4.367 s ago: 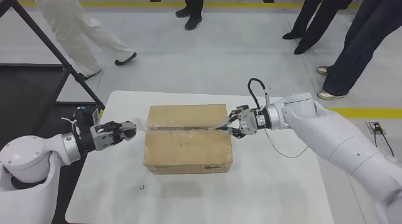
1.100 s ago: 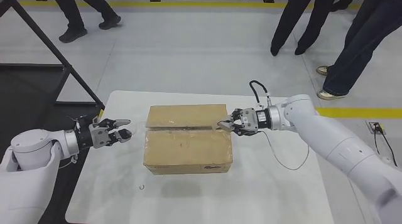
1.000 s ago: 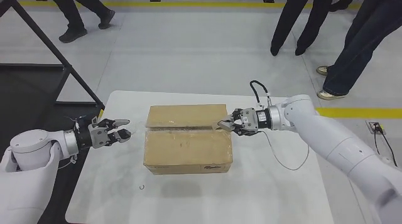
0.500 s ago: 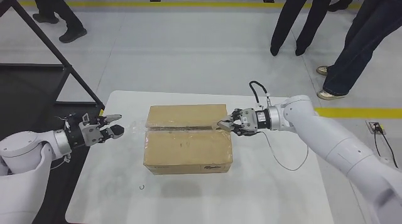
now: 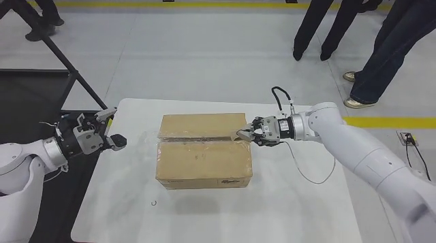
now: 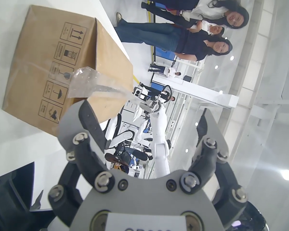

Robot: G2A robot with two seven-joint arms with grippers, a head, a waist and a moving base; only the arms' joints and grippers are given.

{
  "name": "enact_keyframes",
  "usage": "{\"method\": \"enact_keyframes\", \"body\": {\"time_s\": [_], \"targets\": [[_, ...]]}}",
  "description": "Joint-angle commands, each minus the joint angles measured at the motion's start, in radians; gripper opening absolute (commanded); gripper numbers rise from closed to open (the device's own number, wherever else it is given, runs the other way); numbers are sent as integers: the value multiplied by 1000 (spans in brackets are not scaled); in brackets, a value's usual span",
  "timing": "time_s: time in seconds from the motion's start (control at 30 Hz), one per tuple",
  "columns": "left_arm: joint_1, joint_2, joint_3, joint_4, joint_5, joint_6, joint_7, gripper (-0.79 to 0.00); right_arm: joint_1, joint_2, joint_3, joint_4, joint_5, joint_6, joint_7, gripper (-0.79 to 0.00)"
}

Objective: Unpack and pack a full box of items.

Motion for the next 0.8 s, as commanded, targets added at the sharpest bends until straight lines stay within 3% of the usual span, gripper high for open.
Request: {"method": "enact_keyframes", "body": {"time_s": [0.0,0.2,0.57,0.6,0.63,0.67,0.73,0.77], "targets": [[6,-6,34,-23,-1,3,73,0,0,0,0,0,0,0,0,-785],[-39,-32,149,11,-78,0,152,0,-21,1,15,-13,7,-16,-27,-785],[-53,-67,278,-28,-79,-136,314,0,-64,6,88,-62,33,0,-141,-785],[-49,-68,285,-31,-75,-144,315,-126,-67,7,92,-65,34,0,-146,-785],[-46,-69,291,-36,-72,-147,312,-400,-69,8,96,-68,36,0,-151,-785],[-43,-69,294,-41,-63,-151,318,-502,-71,9,99,-71,37,0,-155,-785],[-36,-69,300,-52,-44,-143,325,-785,-75,11,106,-76,39,0,-163,-785],[-35,-68,300,-57,-34,-138,329,-785,-76,12,108,-78,39,0,-166,-785]]}}
